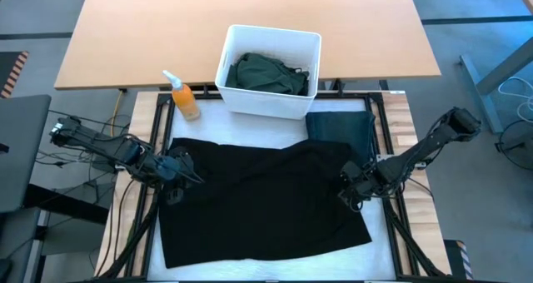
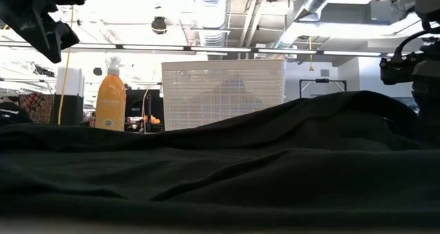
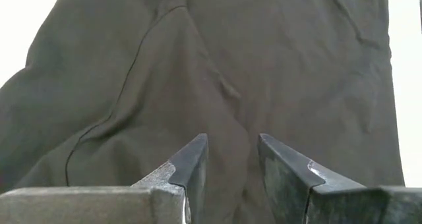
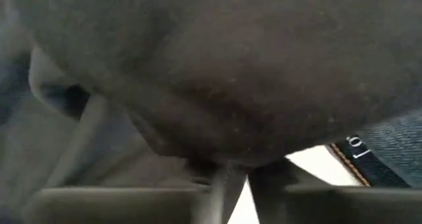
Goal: Fold laundry
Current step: Fold the black t-shirt
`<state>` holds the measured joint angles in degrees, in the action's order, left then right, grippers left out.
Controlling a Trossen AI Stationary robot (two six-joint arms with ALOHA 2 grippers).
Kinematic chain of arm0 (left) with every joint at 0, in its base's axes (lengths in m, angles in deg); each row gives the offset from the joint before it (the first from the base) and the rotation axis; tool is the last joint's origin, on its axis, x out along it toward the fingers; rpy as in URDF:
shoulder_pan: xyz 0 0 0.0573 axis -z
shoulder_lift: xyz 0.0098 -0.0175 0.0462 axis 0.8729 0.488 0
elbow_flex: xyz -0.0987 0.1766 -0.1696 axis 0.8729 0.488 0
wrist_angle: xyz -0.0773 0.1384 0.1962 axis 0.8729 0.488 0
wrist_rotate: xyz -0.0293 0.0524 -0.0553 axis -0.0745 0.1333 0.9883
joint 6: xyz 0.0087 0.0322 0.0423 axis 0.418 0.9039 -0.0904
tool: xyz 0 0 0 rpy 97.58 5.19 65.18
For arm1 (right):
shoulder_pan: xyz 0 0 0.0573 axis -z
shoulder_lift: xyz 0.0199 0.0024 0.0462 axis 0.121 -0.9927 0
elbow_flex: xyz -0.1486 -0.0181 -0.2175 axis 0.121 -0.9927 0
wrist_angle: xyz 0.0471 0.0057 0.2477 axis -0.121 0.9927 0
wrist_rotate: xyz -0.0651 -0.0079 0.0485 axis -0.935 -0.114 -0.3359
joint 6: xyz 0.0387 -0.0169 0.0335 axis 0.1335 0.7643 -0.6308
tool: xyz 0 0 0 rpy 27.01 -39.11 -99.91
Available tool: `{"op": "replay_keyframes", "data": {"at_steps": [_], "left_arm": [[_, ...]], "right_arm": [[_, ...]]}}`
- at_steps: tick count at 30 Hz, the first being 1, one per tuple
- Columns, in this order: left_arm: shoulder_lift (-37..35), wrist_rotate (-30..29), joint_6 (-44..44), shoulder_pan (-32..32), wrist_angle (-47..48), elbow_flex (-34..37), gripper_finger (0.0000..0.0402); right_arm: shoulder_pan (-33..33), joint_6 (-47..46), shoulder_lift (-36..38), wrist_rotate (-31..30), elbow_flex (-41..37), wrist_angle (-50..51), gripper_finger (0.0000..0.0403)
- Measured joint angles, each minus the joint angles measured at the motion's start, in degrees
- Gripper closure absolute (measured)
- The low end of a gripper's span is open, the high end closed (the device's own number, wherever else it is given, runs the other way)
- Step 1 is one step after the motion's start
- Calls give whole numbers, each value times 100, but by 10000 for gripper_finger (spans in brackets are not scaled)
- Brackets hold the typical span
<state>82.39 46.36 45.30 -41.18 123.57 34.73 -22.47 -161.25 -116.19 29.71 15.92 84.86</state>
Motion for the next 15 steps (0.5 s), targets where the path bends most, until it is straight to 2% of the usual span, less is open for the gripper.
{"op": "replay_keyframes", "data": {"at_steps": [2,3,9,15], "left_arm": [[0,-35,-70,0,3,39,283],[0,-67,-138,0,58,74,283],[4,-11,-597,0,253,303,283],[7,-27,-623,1,247,319,283]], "right_arm": [[53,67,15,49,28,53,376],[80,64,37,141,77,154,385],[190,-589,35,1661,516,1446,385],[127,-1098,35,2892,636,1542,386]]}}
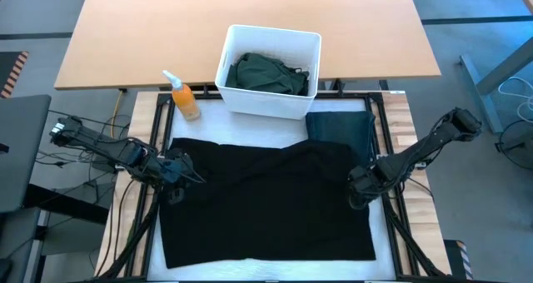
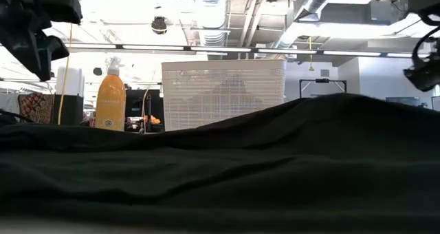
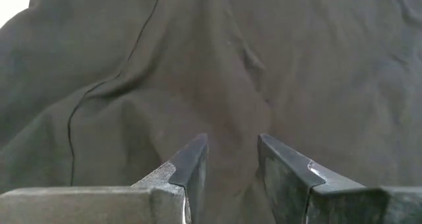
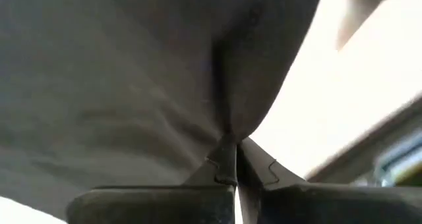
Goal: Fold laundry
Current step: Fold the black t-shirt
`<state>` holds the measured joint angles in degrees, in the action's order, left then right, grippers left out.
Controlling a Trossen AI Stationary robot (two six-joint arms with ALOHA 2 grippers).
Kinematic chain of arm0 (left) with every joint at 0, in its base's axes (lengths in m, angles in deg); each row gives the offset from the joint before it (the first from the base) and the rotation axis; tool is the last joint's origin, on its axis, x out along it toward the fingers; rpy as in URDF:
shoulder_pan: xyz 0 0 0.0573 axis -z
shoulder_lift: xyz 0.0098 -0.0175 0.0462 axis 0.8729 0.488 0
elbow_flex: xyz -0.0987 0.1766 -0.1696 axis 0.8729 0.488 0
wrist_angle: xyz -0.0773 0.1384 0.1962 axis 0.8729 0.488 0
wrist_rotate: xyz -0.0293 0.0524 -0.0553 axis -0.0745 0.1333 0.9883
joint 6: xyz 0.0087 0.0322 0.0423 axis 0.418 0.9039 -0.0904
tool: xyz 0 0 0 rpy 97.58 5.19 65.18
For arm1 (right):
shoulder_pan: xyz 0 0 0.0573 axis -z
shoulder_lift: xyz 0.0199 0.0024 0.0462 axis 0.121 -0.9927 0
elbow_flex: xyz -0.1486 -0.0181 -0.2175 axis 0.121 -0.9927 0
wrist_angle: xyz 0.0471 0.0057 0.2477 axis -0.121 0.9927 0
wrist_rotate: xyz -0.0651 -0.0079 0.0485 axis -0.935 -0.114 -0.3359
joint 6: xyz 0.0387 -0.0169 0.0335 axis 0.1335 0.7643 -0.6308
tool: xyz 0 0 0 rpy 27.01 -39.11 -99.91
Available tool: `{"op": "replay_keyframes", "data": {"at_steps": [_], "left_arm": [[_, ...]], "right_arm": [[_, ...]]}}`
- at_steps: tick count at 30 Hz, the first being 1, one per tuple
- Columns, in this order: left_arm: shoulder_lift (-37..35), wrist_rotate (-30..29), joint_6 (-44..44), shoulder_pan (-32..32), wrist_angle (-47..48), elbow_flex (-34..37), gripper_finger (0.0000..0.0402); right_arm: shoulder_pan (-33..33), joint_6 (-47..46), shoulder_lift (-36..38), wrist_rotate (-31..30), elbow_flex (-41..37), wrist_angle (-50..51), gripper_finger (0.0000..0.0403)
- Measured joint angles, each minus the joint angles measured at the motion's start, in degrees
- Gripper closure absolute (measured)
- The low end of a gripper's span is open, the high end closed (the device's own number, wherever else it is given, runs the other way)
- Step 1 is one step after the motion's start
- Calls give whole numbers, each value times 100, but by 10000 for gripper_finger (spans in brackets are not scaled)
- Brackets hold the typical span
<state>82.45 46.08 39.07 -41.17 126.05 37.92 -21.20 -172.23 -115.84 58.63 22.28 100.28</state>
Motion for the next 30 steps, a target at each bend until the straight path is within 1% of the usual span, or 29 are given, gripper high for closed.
{"op": "replay_keyframes", "data": {"at_steps": [4,6,8,14,19,21,23,25,30], "left_arm": [[0,-7,0,-1,4,0,283],[0,68,-2,-1,4,0,283],[0,118,0,-1,10,0,283],[0,125,11,-1,80,0,283],[0,165,1,1,78,0,283],[0,248,-1,-1,78,0,283],[0,298,-46,0,78,0,283],[0,384,-158,-1,78,0,283],[0,486,-262,1,78,1,283]], "right_arm": [[-182,-216,0,625,0,48,385],[-249,-212,-2,719,0,56,382],[-272,-210,-2,668,0,56,373],[-264,-25,-2,88,0,93,318],[-81,115,-2,-191,0,102,259],[-12,140,-2,-614,0,104,236],[17,75,-2,-1221,0,105,219],[21,54,-2,-1592,-18,96,209],[23,26,-36,-1809,-50,56,212]]}}
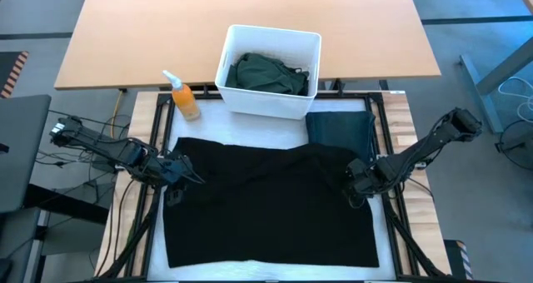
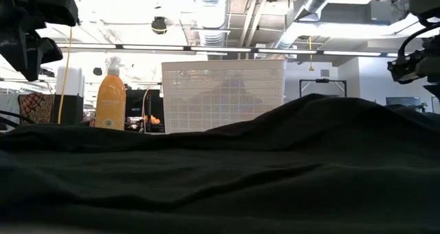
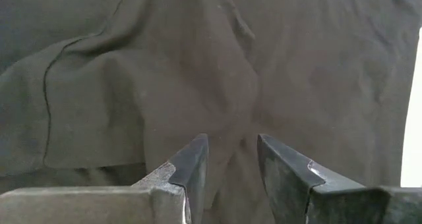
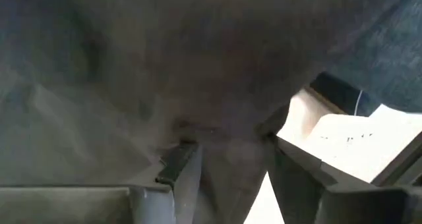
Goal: Fold laundry
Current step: Fold the black t-shirt
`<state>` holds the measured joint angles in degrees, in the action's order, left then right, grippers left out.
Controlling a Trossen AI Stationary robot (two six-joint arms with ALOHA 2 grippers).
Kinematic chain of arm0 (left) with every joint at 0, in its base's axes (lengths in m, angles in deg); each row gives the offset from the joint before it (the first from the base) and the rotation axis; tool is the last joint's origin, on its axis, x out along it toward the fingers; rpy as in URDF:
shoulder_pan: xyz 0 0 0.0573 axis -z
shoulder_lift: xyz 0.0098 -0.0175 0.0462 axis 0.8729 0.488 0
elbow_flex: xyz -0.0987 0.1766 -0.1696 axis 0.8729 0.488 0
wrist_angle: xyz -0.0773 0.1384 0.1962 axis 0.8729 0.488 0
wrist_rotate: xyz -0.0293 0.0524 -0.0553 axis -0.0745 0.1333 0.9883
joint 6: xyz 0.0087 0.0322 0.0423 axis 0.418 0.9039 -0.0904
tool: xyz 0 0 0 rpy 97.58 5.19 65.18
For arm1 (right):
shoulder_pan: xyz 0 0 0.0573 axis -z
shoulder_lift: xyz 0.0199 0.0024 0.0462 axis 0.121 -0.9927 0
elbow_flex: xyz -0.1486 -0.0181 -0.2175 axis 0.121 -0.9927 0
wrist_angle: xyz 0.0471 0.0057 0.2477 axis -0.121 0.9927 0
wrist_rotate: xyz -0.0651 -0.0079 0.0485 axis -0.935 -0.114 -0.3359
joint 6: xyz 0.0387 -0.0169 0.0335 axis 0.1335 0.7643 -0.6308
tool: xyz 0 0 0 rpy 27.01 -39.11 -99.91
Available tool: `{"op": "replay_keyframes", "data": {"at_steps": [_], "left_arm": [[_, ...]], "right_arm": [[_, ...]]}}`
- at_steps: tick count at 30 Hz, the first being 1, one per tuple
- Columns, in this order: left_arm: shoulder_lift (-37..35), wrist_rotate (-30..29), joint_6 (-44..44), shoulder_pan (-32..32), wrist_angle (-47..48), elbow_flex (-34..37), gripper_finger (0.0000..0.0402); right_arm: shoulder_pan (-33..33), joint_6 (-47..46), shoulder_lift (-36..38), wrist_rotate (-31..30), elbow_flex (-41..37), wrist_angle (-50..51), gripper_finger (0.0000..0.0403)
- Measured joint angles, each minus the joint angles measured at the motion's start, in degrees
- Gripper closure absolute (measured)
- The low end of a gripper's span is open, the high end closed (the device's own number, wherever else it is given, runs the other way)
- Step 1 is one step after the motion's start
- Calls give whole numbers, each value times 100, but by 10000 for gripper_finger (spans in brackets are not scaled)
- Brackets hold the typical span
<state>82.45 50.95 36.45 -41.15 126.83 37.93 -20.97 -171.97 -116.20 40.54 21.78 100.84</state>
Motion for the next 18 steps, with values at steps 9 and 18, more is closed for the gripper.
{"op": "replay_keyframes", "data": {"at_steps": [9,18], "left_arm": [[2,1,-100,-2,-4,1,283],[2,378,-505,-2,64,1,283]], "right_arm": [[341,540,-386,57,0,-28,256],[944,1648,-1090,907,0,3,384]]}}
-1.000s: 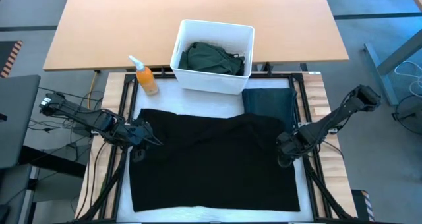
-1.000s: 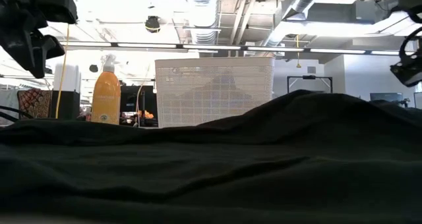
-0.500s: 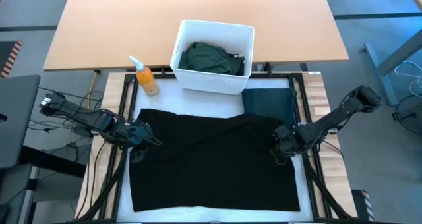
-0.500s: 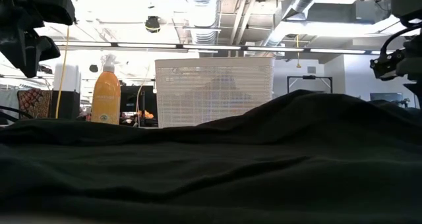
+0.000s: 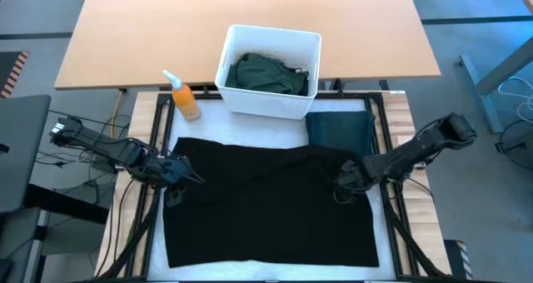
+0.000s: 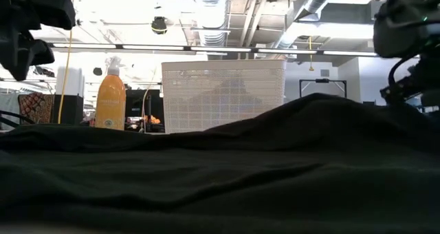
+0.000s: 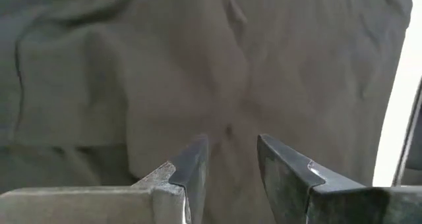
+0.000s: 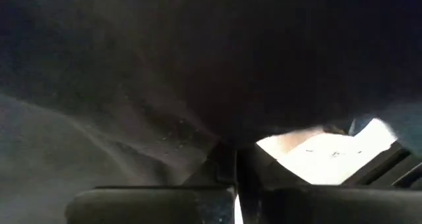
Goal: Fold laundry
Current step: Fold the black t-shirt
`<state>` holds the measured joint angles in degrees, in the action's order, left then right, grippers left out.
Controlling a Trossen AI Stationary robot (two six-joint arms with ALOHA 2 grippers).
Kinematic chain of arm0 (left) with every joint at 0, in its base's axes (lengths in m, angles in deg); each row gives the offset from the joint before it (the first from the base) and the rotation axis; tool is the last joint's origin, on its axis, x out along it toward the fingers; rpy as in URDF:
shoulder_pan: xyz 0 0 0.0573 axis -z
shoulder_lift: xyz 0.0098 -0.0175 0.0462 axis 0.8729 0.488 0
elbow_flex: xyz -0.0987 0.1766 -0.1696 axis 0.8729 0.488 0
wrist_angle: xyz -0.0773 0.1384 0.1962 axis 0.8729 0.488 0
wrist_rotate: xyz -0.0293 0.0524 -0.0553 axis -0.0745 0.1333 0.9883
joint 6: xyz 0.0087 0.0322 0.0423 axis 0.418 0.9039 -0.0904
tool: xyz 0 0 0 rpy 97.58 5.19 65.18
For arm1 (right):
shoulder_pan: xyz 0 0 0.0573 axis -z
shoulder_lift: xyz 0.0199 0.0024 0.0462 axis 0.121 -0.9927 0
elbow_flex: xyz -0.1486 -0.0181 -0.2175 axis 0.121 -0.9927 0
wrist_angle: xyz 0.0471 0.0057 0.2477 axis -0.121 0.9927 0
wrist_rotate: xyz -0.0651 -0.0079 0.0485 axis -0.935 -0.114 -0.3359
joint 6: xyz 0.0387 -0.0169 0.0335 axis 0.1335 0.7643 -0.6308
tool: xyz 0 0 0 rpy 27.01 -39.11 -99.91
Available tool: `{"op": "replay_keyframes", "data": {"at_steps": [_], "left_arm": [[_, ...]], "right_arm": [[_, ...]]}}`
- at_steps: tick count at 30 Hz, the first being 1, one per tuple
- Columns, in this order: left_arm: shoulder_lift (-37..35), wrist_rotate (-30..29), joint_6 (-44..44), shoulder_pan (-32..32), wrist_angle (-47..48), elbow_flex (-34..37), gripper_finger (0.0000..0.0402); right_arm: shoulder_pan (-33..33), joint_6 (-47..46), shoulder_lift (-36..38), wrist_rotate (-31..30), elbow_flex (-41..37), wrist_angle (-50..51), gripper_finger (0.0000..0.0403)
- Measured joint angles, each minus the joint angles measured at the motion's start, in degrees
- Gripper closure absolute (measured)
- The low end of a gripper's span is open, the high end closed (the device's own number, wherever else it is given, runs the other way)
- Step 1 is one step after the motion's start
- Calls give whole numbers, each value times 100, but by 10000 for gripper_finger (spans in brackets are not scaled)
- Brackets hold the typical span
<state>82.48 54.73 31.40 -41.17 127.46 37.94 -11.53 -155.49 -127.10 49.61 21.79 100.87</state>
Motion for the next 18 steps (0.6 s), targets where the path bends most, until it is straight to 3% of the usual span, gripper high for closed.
{"op": "replay_keyframes", "data": {"at_steps": [8,18], "left_arm": [[0,385,-556,2,470,2,283],[-8,598,-453,2,470,2,283]], "right_arm": [[377,567,-717,631,275,423,382],[658,1192,-913,921,1086,1614,306]]}}
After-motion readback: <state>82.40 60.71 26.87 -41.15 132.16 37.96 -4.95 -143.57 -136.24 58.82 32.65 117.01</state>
